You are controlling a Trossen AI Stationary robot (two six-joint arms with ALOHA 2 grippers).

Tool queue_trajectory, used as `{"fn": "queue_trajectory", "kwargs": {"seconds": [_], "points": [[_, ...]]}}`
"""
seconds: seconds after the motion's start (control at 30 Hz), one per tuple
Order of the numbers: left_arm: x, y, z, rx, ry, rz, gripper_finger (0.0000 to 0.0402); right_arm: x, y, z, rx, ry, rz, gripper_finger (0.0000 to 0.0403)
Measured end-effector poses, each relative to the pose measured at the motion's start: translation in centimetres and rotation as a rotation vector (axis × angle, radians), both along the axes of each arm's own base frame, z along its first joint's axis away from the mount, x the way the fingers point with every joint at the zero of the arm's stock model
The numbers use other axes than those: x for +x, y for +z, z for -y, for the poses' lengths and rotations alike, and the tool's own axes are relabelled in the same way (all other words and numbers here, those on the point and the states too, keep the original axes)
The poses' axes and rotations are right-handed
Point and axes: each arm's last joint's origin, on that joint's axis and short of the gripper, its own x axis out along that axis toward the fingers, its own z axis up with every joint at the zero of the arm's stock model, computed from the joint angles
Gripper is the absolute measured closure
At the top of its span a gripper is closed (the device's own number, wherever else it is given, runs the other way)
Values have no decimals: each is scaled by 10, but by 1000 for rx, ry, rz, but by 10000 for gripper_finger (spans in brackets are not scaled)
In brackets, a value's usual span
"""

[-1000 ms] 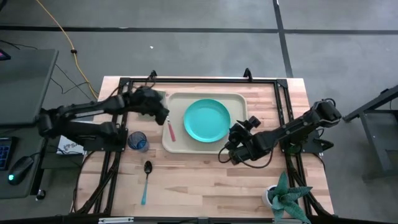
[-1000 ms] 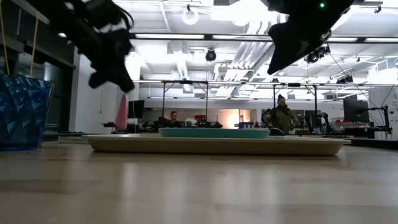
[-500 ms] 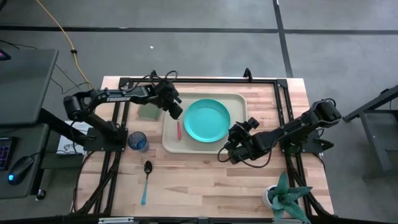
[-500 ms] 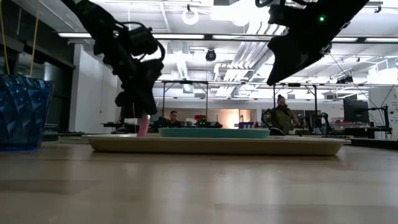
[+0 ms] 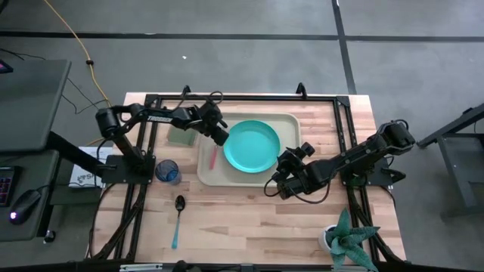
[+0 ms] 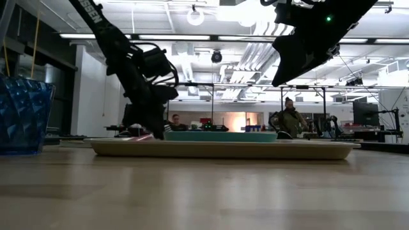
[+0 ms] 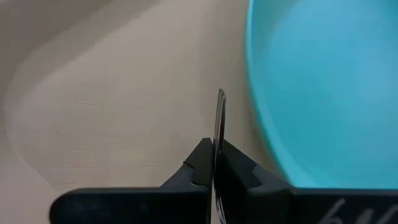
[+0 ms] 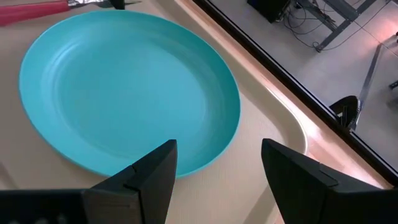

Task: Pick and place plate/cup/fork/spoon on tray
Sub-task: Put the pink fork on the left side of the green plate

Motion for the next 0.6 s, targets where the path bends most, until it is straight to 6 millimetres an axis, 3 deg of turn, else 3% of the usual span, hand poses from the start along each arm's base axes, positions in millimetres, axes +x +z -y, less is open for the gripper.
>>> {"fn": "queue_trajectory", "kwargs": {"seconds": [0.4,0.6], "points": [[1,5,-2,-3,141,40,401,1,0,-1,13,2,13,176],[-5,-11,8,-17,215,131,401,1,0,-1,15,3,15,176]]}}
